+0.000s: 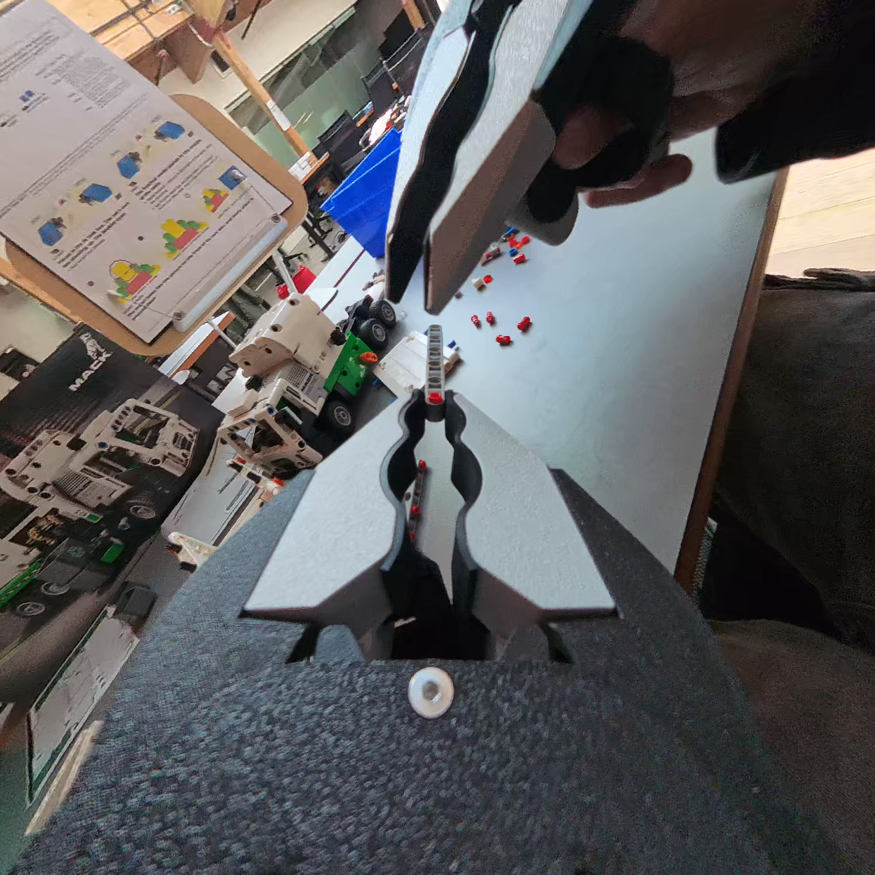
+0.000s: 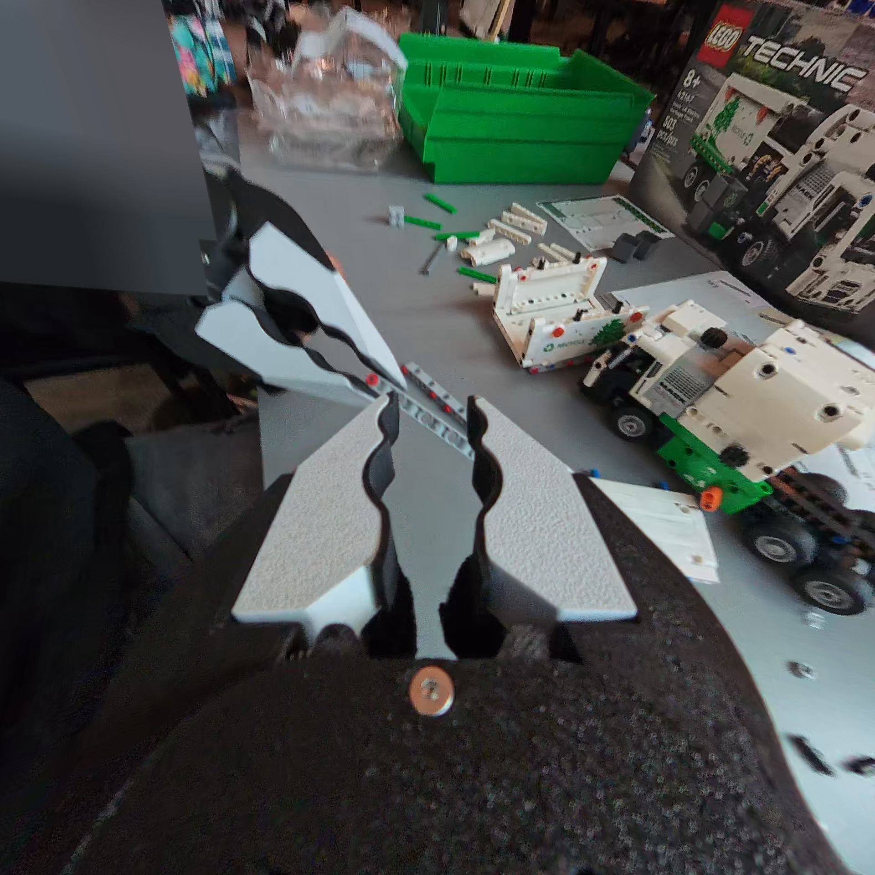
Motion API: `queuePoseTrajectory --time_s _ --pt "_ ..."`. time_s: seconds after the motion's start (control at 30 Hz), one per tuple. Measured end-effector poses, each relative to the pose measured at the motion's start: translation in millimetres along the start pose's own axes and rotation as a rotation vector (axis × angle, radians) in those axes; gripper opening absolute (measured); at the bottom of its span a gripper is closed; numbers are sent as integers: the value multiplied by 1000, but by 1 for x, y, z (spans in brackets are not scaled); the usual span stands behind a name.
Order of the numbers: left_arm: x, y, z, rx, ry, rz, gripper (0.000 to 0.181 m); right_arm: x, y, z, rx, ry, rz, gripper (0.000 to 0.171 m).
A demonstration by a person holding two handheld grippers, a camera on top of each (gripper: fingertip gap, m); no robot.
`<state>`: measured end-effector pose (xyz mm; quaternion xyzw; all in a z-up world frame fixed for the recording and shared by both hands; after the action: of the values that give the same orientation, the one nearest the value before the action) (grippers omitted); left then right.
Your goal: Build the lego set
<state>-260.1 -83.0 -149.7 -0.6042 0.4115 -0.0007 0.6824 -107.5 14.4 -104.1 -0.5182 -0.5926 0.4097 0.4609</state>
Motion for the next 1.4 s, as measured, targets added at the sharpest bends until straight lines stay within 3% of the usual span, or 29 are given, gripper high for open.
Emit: queuePoseTrajectory --time_s 0.03,0.13,0.27,0.37,0.57,0.63,0.7,0.83,0.97,1.13,1.27,1.4 --pt "-1 -1 -3 27 13 -9 6 0 3 -1 -72 4 -80 30" --pt "0 -4 -10 86 85 -36 6 -11 11 -2 -192 32 -346 34" --pt "10 -7 -13 118 134 5 6 -26 21 3 -282 44 -557 15" --pt "12 -6 -11 111 157 28 7 -26 26 5 -345 -32 -498 9" --pt "16 -5 -10 101 181 57 20 -40 26 10 -311 -90 -713 7" --pt "22 -4 -9 86 183 119 15 -43 27 10 -299 -113 -812 6" --pt "27 -4 -8 86 183 159 10 -45 25 11 -317 -126 -782 6" --pt "24 -4 -7 75 207 120 7 -49 23 12 -342 -119 -813 7" --pt "21 -4 -7 52 226 88 6 -47 23 13 -333 -82 -640 8" --pt "9 -2 -11 53 168 8 6 -12 16 -14 -239 -9 -352 19" --pt "2 5 -8 -15 91 33 5 26 35 -32 -391 99 -114 23" --pt "3 9 -4 -52 75 68 5 31 49 -35 -411 31 32 15"
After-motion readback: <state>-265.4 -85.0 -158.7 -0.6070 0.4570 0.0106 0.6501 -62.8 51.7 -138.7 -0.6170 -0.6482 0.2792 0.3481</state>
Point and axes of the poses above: each gripper's, where its closed fingertips meet, z out along the fingers, y out of its underside, x = y × z across the jaws, the point moved 10 cm from there along -z, back along the fingers, and after that the axes turned 9 degrees about x, right-handed, at the moved point
